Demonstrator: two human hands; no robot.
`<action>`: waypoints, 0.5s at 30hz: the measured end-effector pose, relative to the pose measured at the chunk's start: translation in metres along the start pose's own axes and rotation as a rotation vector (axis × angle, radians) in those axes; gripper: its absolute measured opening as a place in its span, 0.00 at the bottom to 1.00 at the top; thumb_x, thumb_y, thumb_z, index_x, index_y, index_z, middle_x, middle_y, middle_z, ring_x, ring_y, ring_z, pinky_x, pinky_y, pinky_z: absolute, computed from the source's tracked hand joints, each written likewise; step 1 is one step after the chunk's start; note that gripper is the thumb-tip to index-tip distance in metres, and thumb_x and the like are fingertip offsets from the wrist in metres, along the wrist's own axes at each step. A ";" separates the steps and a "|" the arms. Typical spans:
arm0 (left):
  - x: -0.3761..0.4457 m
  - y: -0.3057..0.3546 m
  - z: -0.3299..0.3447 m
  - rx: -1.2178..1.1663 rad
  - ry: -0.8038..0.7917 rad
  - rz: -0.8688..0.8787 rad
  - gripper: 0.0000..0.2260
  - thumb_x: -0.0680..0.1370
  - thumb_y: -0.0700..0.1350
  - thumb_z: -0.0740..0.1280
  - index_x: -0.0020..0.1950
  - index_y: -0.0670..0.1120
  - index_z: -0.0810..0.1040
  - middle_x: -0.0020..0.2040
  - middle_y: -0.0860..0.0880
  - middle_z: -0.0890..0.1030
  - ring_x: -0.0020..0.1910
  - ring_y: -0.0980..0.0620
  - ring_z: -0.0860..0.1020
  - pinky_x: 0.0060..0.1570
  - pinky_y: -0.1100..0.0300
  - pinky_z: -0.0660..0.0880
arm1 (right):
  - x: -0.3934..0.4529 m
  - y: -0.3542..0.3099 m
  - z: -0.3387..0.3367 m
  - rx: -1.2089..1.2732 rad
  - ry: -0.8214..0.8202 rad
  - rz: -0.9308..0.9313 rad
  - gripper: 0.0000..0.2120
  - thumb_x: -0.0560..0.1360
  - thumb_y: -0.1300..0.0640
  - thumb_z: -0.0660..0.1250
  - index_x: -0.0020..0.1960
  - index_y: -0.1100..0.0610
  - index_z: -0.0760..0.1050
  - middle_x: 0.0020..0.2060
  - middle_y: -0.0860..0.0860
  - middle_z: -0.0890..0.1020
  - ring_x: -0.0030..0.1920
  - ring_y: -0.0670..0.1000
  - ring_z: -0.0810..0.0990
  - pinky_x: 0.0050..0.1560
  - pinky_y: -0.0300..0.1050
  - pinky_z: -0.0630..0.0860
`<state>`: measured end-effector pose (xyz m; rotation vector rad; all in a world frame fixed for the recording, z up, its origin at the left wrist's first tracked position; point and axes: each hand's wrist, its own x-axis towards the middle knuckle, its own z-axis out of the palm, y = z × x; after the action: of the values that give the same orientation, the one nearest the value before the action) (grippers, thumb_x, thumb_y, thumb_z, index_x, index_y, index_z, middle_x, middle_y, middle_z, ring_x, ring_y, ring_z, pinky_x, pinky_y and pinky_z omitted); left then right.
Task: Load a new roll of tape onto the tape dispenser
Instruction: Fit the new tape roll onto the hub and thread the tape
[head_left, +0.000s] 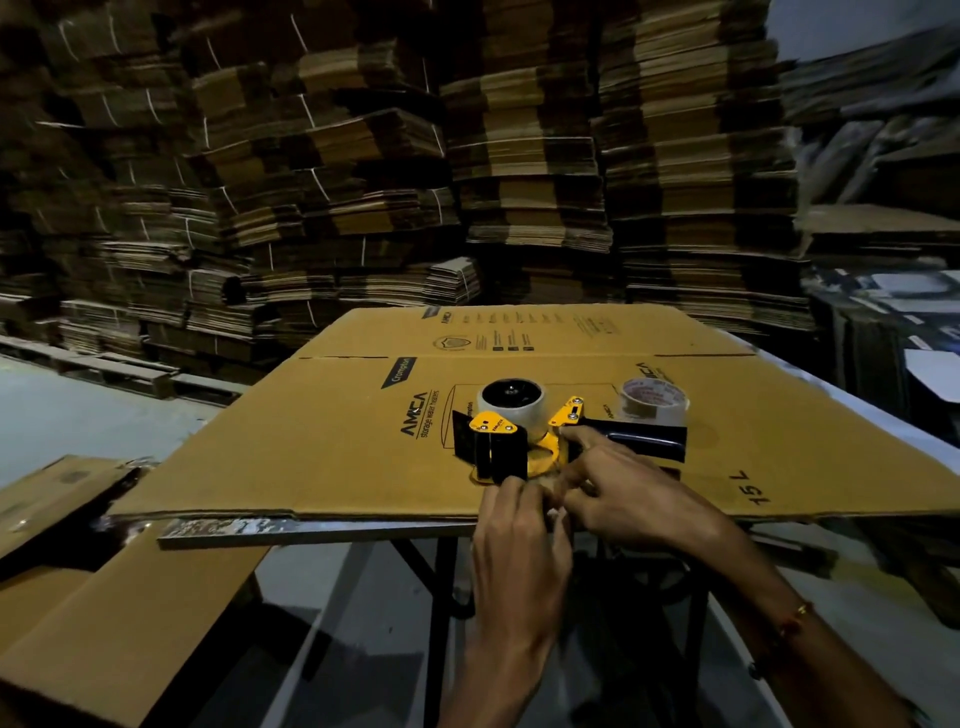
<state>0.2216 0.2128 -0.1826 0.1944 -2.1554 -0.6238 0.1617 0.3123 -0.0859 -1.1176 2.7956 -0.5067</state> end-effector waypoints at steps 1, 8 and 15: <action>0.001 0.001 0.001 0.002 0.013 0.002 0.08 0.71 0.40 0.76 0.45 0.47 0.78 0.43 0.51 0.77 0.42 0.52 0.74 0.38 0.62 0.72 | 0.000 0.000 0.000 -0.007 0.001 -0.004 0.12 0.79 0.57 0.61 0.44 0.57 0.82 0.79 0.45 0.55 0.72 0.51 0.68 0.65 0.49 0.71; 0.002 -0.001 0.002 0.021 0.053 0.036 0.04 0.76 0.40 0.72 0.44 0.45 0.78 0.42 0.50 0.76 0.42 0.52 0.74 0.41 0.68 0.63 | 0.001 0.001 0.002 -0.035 0.036 -0.027 0.10 0.78 0.59 0.63 0.43 0.53 0.81 0.78 0.45 0.58 0.71 0.50 0.68 0.64 0.48 0.71; 0.002 -0.010 -0.006 -0.069 -0.027 0.051 0.04 0.79 0.40 0.68 0.45 0.47 0.77 0.43 0.55 0.73 0.43 0.56 0.69 0.42 0.67 0.64 | -0.001 0.003 0.002 0.001 0.045 -0.062 0.14 0.79 0.60 0.63 0.40 0.45 0.81 0.78 0.42 0.59 0.74 0.47 0.65 0.68 0.47 0.67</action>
<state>0.2241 0.2010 -0.1835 0.0942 -2.1540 -0.6743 0.1610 0.3143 -0.0882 -1.2103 2.8063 -0.5455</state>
